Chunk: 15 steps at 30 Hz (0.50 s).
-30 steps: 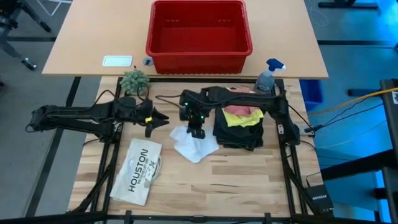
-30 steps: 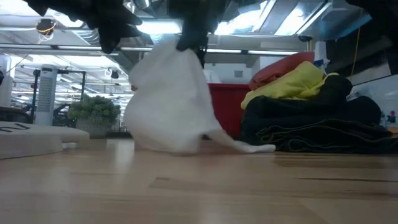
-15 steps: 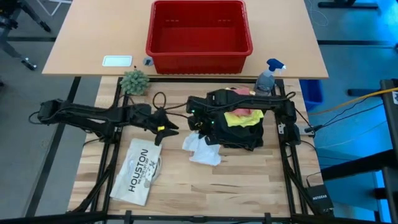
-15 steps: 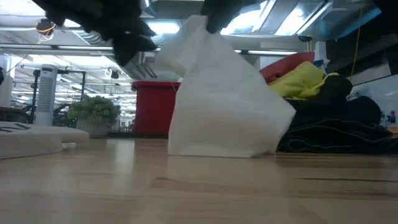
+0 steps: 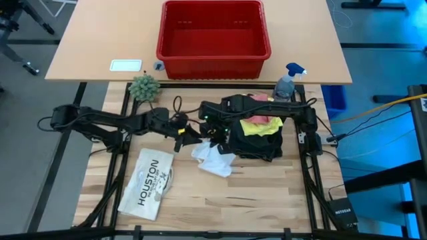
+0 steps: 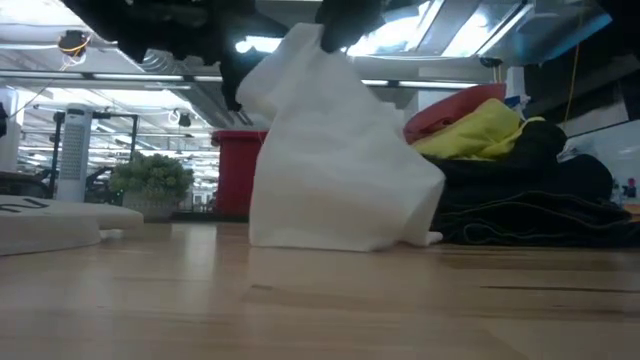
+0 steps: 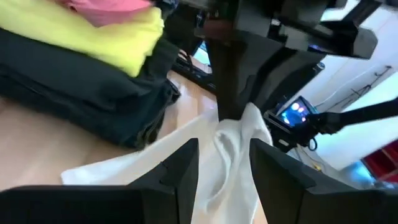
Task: Fold laundry
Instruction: Fold the white panty
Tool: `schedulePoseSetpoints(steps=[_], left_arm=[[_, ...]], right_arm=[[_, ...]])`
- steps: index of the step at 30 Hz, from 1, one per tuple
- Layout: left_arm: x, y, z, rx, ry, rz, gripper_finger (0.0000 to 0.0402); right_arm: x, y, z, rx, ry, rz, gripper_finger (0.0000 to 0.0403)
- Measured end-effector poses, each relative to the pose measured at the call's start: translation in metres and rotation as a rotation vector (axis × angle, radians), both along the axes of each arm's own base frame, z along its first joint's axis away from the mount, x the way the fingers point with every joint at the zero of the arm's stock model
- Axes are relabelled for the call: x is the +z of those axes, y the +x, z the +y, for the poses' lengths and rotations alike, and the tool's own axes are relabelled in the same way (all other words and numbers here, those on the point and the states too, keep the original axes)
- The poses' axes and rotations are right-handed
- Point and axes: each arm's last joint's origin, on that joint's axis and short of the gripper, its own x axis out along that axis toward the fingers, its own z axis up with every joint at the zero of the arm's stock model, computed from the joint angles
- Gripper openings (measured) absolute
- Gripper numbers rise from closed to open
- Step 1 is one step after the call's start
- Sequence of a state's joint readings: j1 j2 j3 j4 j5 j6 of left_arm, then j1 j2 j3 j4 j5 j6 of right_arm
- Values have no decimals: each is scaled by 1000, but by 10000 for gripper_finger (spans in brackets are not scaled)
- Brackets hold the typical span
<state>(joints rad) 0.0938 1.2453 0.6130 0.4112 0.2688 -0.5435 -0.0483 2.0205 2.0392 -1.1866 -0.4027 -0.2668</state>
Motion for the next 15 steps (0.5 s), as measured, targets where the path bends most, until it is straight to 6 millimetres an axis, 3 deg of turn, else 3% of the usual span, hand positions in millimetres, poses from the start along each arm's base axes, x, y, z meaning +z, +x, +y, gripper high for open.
schedulePoseSetpoints(steps=[6,15], left_arm=[[2,10,-1,-63,-18,6,134],[9,9,-1,-123,-50,-14,134]], right_arm=[[0,1,0,3,-2,-12,0],[0,0,-11,-20,-14,-11,0]])
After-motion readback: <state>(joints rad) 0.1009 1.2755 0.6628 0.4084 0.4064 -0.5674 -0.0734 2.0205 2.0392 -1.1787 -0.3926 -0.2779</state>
